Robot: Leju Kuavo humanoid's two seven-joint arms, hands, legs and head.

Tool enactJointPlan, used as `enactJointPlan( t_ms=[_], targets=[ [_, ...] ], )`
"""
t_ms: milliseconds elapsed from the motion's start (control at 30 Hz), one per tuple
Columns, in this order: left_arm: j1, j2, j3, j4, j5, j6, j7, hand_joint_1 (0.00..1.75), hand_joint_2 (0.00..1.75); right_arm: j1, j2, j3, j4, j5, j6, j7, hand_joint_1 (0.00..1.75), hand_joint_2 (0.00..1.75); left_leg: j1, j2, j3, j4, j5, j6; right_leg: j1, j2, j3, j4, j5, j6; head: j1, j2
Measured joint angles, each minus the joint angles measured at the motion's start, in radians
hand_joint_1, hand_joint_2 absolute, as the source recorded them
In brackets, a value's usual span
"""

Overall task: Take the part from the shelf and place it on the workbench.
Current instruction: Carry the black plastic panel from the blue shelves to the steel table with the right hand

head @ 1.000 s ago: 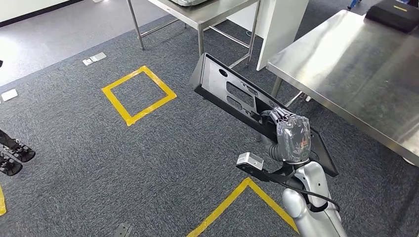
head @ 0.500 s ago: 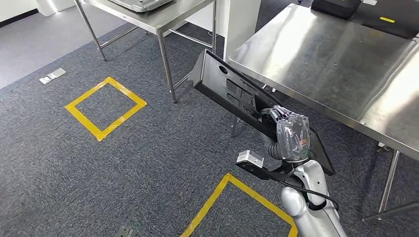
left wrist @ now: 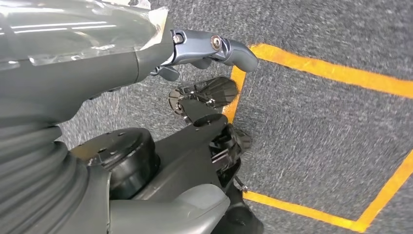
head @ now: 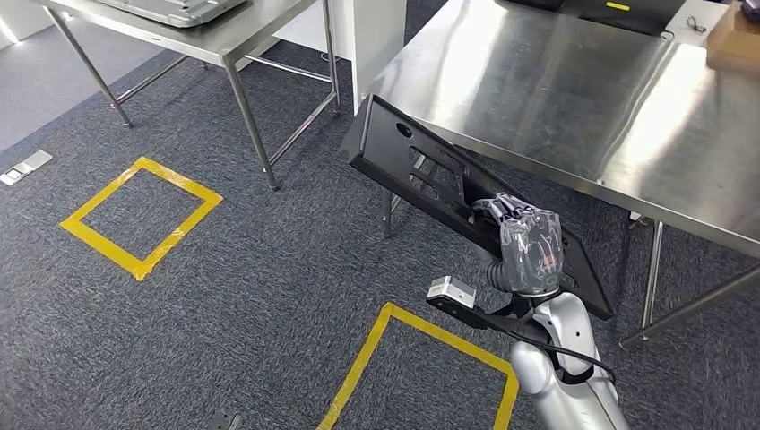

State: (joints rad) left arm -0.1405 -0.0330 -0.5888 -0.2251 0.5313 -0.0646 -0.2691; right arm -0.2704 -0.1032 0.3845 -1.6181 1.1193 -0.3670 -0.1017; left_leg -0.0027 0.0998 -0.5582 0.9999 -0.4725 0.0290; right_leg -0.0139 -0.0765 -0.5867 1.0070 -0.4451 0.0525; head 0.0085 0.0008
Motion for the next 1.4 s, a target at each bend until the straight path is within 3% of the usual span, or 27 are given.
enactJointPlan(
  t_ms=[67,100,167,233,267,300,333,400,467,533,567,600,667,733,800,833,867,933,1000,1133,1167,1200,1267,1300,1333,1367,1400],
  targets=[
    [-0.001,0.0,0.002,0.0,-0.002,-0.005,0.002,0.0,1.75,0.0,-0.001,0.0,-0.001,0.006,0.0,0.001,1.75,1.75,-0.001,0.02,0.004,0.0,-0.003,-0.008,0.002,0.02,-0.003,-0.003,0.003,-0.015,-0.002,0.0],
    [-0.002,0.0,0.003,0.0,-0.002,-0.01,0.004,0.0,1.75,-0.001,-0.002,0.0,-0.001,0.009,0.0,0.001,1.75,1.75,0.003,0.017,0.004,0.003,-0.008,-0.014,-0.002,0.032,-0.003,-0.004,0.005,-0.021,-0.002,0.0],
    [-0.003,0.0,0.006,0.0,-0.002,-0.018,0.006,0.0,1.75,-0.006,-0.001,0.0,-0.002,0.016,0.0,0.002,1.75,1.75,0.011,-0.03,-0.016,0.054,-0.048,-0.025,-0.011,0.055,-0.002,-0.006,0.01,-0.037,-0.005,0.0],
    [-0.002,0.001,0.008,0.0,-0.002,-0.022,0.007,0.0,1.75,-0.012,-0.001,0.0,-0.002,0.02,0.0,0.003,1.75,1.75,0.014,-0.087,-0.075,0.184,-0.117,-0.031,-0.012,0.079,-0.003,-0.006,0.012,-0.048,-0.009,0.0],
    [0.0,0.001,0.009,0.0,-0.002,-0.026,0.007,0.0,1.75,-0.013,-0.001,0.0,-0.001,0.021,0.0,0.003,1.75,1.75,0.014,-0.097,-0.108,0.251,-0.143,-0.032,-0.01,0.091,-0.004,-0.006,0.012,-0.05,-0.01,0.0],
    [0.001,0.001,0.011,0.0,-0.002,-0.031,0.006,0.0,1.75,-0.014,-0.001,0.0,0.0,0.021,0.0,0.003,1.75,1.75,0.015,-0.1,-0.131,0.293,-0.151,-0.032,-0.009,0.104,-0.003,-0.006,0.012,-0.05,-0.01,0.0],
    [0.002,0.001,0.013,0.0,-0.001,-0.038,0.004,0.0,1.75,-0.014,-0.002,0.0,0.001,0.021,0.0,0.003,1.75,1.75,0.015,-0.102,-0.137,0.297,-0.138,-0.031,-0.008,0.118,-0.003,-0.005,0.012,-0.05,-0.01,0.0],
    [0.002,0.002,0.019,0.0,0.001,-0.049,-0.003,0.0,1.75,-0.016,-0.003,0.0,0.003,0.019,-0.001,0.003,1.75,1.75,0.018,-0.118,-0.093,0.192,-0.064,-0.027,-0.008,0.145,-0.001,-0.002,0.012,-0.05,-0.01,0.0],
    [0.002,0.003,0.022,0.0,0.001,-0.053,-0.007,0.0,1.75,-0.021,-0.003,0.001,0.004,0.017,-0.002,0.003,1.75,1.75,0.023,-0.162,-0.036,0.065,-0.009,-0.024,-0.004,0.169,-0.004,0.003,0.013,-0.047,-0.009,0.0],
    [0.002,0.004,0.023,0.0,0.001,-0.051,-0.008,0.0,1.75,-0.025,-0.003,0.002,0.004,0.016,-0.002,0.003,1.75,1.75,0.022,-0.179,-0.018,0.022,-0.002,-0.021,-0.002,0.19,-0.013,0.002,0.017,-0.039,-0.008,0.0],
    [0.001,0.004,0.023,0.0,0.001,-0.048,-0.007,0.0,1.75,-0.026,-0.004,0.003,0.004,0.016,-0.002,0.003,1.75,1.75,0.02,-0.168,-0.017,0.018,0.0,-0.017,-0.003,0.201,-0.018,-0.001,0.021,-0.032,-0.008,0.0],
    [0.0,0.003,0.024,0.0,0.001,-0.045,-0.007,0.0,1.75,-0.026,-0.005,0.004,0.004,0.016,-0.002,0.003,1.75,1.75,0.019,-0.155,-0.016,0.014,0.004,-0.01,-0.003,0.201,-0.024,0.0,0.022,-0.025,-0.009,0.0],
    [-0.002,0.002,0.025,0.0,0.001,-0.039,-0.007,0.0,1.75,-0.028,-0.009,0.007,0.004,0.016,-0.003,0.003,1.75,1.75,0.02,-0.13,-0.014,0.002,0.013,0.005,0.0,0.161,-0.05,0.038,0.002,-0.021,-0.006,0.0],
    [-0.002,0.003,0.025,0.0,-0.002,-0.037,-0.005,0.0,1.75,-0.032,-0.01,0.011,0.005,0.016,-0.003,0.003,1.75,1.75,0.018,-0.104,-0.015,-0.002,0.016,0.013,0.002,0.108,-0.107,0.155,-0.052,-0.026,-0.003,0.0],
    [0.0,0.003,0.025,0.0,-0.006,-0.039,-0.002,0.0,1.75,-0.032,-0.012,0.014,0.007,0.016,-0.003,0.003,1.75,1.75,0.016,-0.075,-0.017,-0.002,0.016,0.014,0.0,0.092,-0.16,0.274,-0.094,-0.024,-0.001,0.0],
    [0.001,0.003,0.025,0.0,-0.007,-0.041,-0.001,0.0,1.75,-0.032,-0.013,0.015,0.009,0.016,-0.003,0.003,1.75,1.75,0.016,-0.062,-0.017,-0.002,0.015,0.014,-0.001,0.089,-0.164,0.289,-0.095,-0.018,-0.001,0.0],
    [0.001,0.003,0.025,0.0,-0.008,-0.044,-0.002,0.0,1.75,-0.031,-0.014,0.016,0.01,0.016,-0.003,0.003,1.75,1.75,0.016,-0.051,-0.017,-0.001,0.015,0.013,-0.003,0.084,-0.147,0.262,-0.082,-0.01,-0.001,0.0],
    [0.0,0.003,0.025,0.0,-0.01,-0.048,-0.004,0.0,1.75,-0.033,-0.016,0.018,0.012,0.017,-0.003,0.004,1.75,1.75,0.015,-0.035,-0.016,0.001,0.012,0.007,-0.009,0.065,-0.068,0.122,-0.036,0.004,0.0,0.0],
    [-0.001,0.003,0.025,0.0,-0.012,-0.05,-0.005,0.0,1.75,-0.036,-0.017,0.019,0.012,0.021,-0.003,0.004,1.75,1.75,0.01,-0.026,-0.018,0.005,0.007,-0.002,-0.008,0.049,-0.008,0.017,-0.008,0.006,0.0,0.0],
    [-0.002,0.003,0.025,0.0,-0.014,-0.05,-0.005,0.0,1.75,-0.037,-0.017,0.02,0.013,0.024,-0.002,0.005,1.75,1.75,0.006,-0.022,-0.02,0.008,0.004,-0.007,-0.004,0.047,0.003,0.001,-0.004,0.002,0.0,0.0],
    [-0.003,0.003,0.025,0.0,-0.019,-0.053,-0.006,0.0,1.75,-0.045,-0.02,0.019,0.018,0.038,0.006,0.016,1.75,1.75,0.009,-0.028,-0.021,0.011,0.001,-0.014,-0.007,0.052,0.002,0.0,-0.001,-0.007,-0.001,0.0],
    [-0.004,0.004,0.025,-0.001,-0.027,-0.059,-0.008,0.0,1.75,-0.064,-0.023,0.016,0.03,0.055,0.019,0.029,1.75,1.75,0.012,-0.047,-0.04,0.055,-0.025,-0.022,-0.009,0.058,0.0,-0.001,0.002,-0.02,-0.004,0.0],
    [-0.005,0.006,0.025,-0.001,-0.044,-0.073,-0.011,0.0,1.75,-0.112,-0.03,0.009,0.063,0.087,0.048,0.055,1.75,1.75,0.019,-0.086,-0.108,0.2,-0.096,-0.039,-0.012,0.072,-0.004,-0.003,0.006,-0.047,-0.009,0.0],
    [-0.005,0.007,0.024,-0.001,-0.05,-0.078,-0.01,0.0,1.75,-0.133,-0.031,0.003,0.083,0.09,0.056,0.06,1.75,1.75,0.019,-0.099,-0.148,0.278,-0.126,-0.041,-0.009,0.076,-0.004,-0.003,0.006,-0.052,-0.01,0.0],
    [-0.004,0.007,0.024,-0.001,-0.054,-0.081,-0.011,0.0,1.75,-0.148,-0.031,-0.001,0.101,0.092,0.062,0.063,1.75,1.75,0.019,-0.1,-0.164,0.304,-0.124,-0.041,-0.007,0.081,-0.003,-0.003,0.005,-0.053,-0.01,0.0],
    [-0.004,0.008,0.024,-0.001,-0.057,-0.085,-0.011,0.0,1.75,-0.164,-0.031,-0.007,0.123,0.095,0.067,0.067,1.75,1.75,0.02,-0.1,-0.161,0.289,-0.101,-0.039,-0.006,0.085,-0.002,-0.002,0.005,-0.053,-0.01,0.0],
    [-0.004,0.008,0.024,-0.001,-0.062,-0.088,-0.011,0.0,1.75,-0.183,-0.031,-0.013,0.147,0.101,0.073,0.073,1.75,1.75,0.02,-0.1,-0.139,0.235,-0.065,-0.036,-0.005,0.089,0.0,-0.002,0.005,-0.053,-0.01,0.0]
  ],
)
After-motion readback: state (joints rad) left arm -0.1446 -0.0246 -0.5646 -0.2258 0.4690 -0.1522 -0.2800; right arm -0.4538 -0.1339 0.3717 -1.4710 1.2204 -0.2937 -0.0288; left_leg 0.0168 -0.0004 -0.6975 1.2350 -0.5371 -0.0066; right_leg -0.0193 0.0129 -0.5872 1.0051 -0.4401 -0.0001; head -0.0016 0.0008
